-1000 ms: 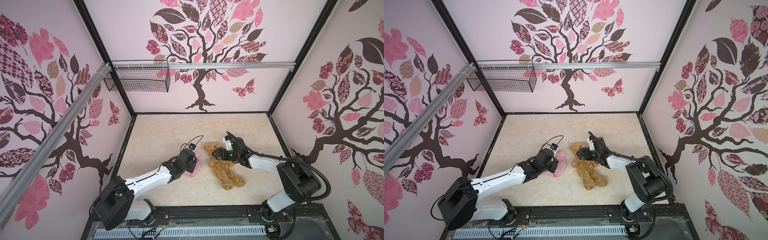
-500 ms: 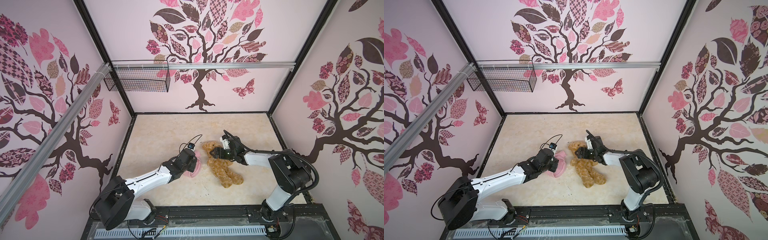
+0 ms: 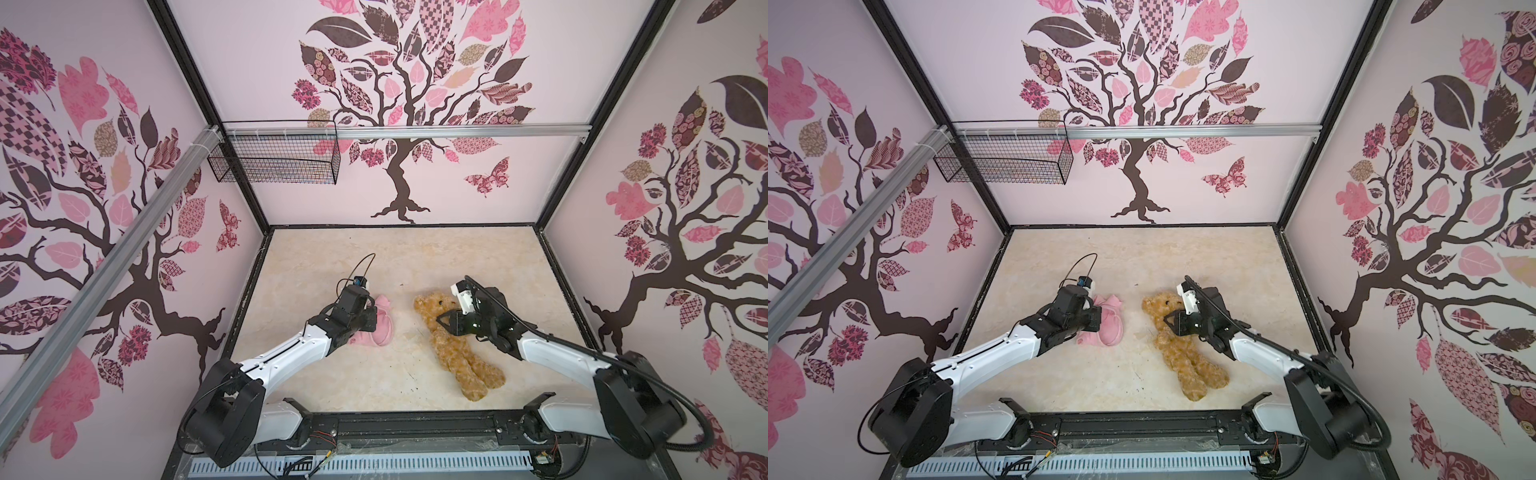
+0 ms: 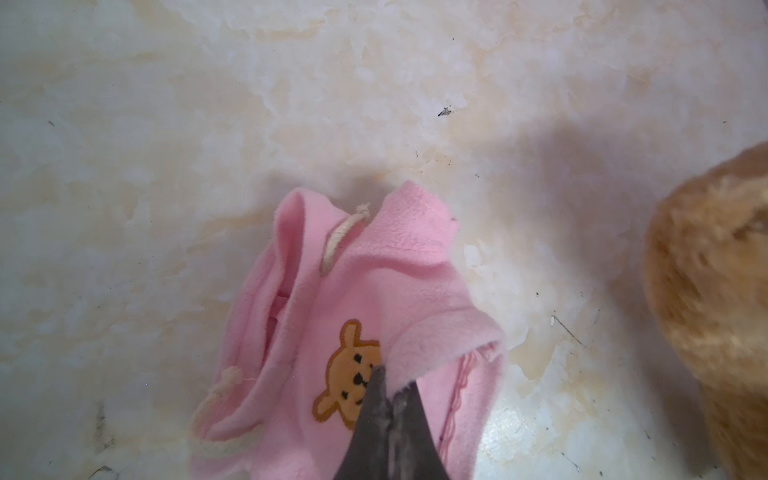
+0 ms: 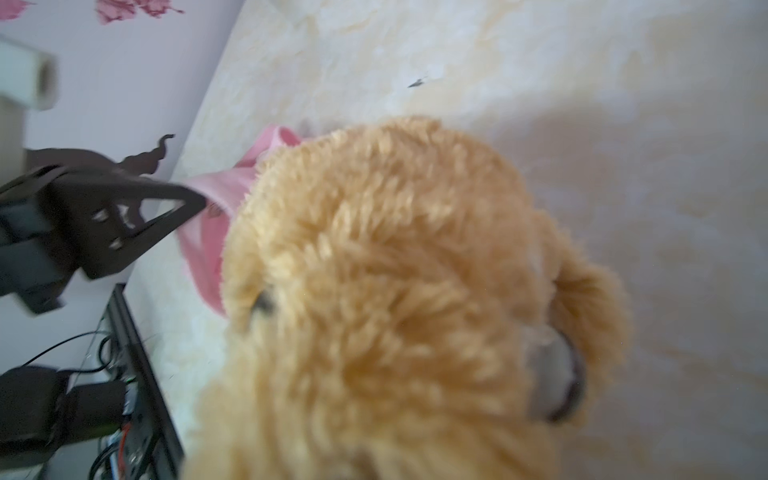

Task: Dress the teddy bear
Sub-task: 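Pull the bear's head toward the hoodie opening held by the left gripper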

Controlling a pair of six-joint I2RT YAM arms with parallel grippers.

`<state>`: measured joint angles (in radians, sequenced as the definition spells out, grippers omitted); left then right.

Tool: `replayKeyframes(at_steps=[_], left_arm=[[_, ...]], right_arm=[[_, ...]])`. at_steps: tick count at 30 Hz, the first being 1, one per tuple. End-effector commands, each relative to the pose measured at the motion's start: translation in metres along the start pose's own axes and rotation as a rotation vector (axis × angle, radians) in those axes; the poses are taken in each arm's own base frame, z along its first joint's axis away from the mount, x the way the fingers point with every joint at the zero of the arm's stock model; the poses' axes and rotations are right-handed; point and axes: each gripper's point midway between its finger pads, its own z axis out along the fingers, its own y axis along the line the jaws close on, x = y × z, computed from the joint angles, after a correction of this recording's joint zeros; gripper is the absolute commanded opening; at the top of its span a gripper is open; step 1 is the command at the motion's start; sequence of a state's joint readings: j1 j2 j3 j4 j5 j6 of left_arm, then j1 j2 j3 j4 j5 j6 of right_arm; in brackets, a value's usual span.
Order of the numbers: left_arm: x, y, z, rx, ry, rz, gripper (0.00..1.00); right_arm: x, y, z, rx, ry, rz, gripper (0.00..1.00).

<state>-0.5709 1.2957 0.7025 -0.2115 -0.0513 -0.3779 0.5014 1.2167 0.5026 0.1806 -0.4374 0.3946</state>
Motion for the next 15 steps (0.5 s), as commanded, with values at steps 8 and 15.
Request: replayKeyframes(at_steps=[8, 15], left_arm=[[-0.009, -0.042, -0.017, 0.228, 0.024, 0.125, 0.0], [0.006, -0.054, -0.03, 0.309, 0.111, 0.251, 0.0]], right_arm=[[0.08, 0.125, -0.012, -0.455, 0.342, -0.173, 0.26], [0.085, 0.137, 0.012, -0.605, 0.399, -0.292, 0.26]])
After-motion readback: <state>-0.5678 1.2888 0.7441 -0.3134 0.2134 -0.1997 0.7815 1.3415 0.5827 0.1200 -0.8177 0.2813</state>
